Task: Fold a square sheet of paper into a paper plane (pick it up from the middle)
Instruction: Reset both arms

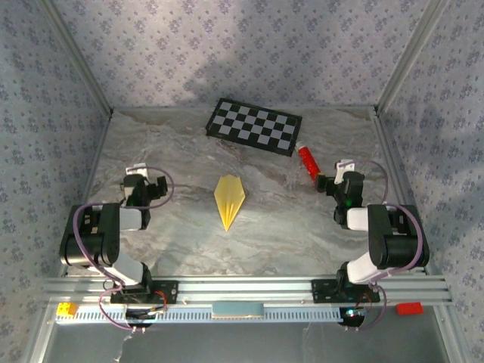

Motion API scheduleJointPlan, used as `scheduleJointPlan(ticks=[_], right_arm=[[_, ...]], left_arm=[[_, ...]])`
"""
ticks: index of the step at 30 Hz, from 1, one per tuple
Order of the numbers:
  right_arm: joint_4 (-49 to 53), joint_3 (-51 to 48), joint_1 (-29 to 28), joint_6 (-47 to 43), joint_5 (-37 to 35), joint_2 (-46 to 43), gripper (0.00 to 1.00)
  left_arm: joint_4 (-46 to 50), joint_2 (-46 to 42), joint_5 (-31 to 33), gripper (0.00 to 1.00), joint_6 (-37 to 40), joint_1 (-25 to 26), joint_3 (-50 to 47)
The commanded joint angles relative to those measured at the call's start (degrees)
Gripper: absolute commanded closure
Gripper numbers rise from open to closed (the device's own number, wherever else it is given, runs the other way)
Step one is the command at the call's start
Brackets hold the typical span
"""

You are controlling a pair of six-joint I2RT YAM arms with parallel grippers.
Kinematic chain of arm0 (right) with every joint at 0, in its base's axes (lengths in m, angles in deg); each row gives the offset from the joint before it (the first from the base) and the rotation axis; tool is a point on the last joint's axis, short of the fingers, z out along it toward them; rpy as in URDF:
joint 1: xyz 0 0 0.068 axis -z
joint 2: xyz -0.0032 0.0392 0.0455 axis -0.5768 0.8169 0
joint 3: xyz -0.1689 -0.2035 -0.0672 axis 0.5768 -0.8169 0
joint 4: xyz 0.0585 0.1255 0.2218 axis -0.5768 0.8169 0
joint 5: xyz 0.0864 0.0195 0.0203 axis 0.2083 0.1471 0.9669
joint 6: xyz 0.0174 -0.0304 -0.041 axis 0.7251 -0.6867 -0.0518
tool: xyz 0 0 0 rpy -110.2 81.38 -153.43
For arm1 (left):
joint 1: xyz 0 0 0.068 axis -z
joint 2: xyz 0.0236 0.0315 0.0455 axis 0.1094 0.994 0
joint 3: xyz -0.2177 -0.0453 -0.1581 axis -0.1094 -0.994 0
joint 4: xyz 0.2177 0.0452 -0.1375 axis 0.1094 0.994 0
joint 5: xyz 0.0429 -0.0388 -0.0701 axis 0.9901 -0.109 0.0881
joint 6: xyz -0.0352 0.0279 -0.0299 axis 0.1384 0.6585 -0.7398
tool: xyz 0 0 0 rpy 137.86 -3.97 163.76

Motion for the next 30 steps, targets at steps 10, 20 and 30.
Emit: scheduleJointPlan(ticks=[10,20,30], right_arm=[[-1.41,1.03,0.08,-0.24,-0.69,0.45,0.00],[-1.41,1.01,0.04,-0.22,-0.65,0.47,0.00],[-1.32,1.03,0.13,-0.28,-0.63,0.45,0.00]], left_arm=[[-4.11,0.19,-1.23,0.00,2.18,1.63,2.20],[-4.02,0.17,-1.26,0.00,2.15,1.61,2.23],[-4.01,0.17,-1.26,0.00,2.19,1.61,2.22]])
